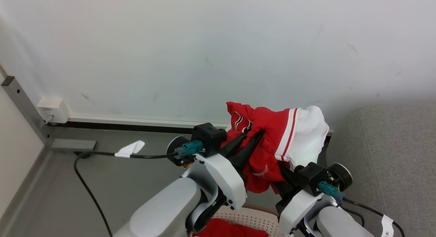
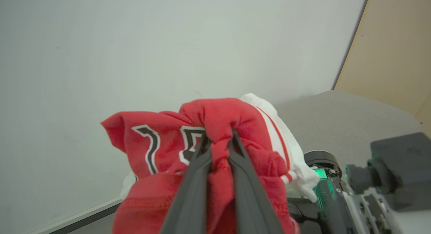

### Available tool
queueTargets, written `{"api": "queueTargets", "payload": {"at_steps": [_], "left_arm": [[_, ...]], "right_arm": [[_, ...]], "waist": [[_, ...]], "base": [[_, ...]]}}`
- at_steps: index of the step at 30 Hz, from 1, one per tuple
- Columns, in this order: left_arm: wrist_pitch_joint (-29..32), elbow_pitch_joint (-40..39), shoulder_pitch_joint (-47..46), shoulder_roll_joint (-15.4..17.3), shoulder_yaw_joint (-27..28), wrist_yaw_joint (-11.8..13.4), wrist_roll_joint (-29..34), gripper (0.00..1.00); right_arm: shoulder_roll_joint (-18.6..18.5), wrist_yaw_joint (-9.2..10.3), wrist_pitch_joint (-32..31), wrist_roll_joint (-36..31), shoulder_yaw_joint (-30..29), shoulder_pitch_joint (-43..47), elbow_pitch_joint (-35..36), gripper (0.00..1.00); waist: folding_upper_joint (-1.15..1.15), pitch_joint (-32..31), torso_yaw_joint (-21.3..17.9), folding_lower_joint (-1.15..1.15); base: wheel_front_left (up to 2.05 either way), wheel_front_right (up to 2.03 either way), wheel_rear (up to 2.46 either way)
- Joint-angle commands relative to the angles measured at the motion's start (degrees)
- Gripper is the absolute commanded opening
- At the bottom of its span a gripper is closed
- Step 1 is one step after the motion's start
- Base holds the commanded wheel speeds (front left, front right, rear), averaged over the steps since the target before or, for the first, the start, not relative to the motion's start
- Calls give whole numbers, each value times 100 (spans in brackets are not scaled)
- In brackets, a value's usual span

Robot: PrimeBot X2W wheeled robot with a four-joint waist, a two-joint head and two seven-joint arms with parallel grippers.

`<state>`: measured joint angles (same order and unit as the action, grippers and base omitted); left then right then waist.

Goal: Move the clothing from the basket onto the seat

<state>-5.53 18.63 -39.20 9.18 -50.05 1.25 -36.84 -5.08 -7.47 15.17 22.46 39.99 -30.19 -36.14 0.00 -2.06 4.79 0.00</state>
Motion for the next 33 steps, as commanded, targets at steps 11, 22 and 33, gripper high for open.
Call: {"api": "queueTargets", "payload": {"at_steps": [11, 22, 33], "left_arm": [[-97, 296, 147, 148, 78, 61, -142, 0], [-134, 232, 264, 136, -49, 35, -133, 100], [-240, 14, 333, 192, -177, 5, -36, 100]], "right_arm": [[-190, -5, -3, -4, -453, 394, 648, 0], [-411, -5, -2, -177, -1035, 656, 1243, 0], [-692, -5, -2, -400, -1745, 712, 1769, 0]], "waist": [[0, 24, -177, 0], [0, 26, -360, 0], [0, 35, -733, 0]], "base": [[0, 0, 0], [0, 0, 0], [0, 0, 0]]}}
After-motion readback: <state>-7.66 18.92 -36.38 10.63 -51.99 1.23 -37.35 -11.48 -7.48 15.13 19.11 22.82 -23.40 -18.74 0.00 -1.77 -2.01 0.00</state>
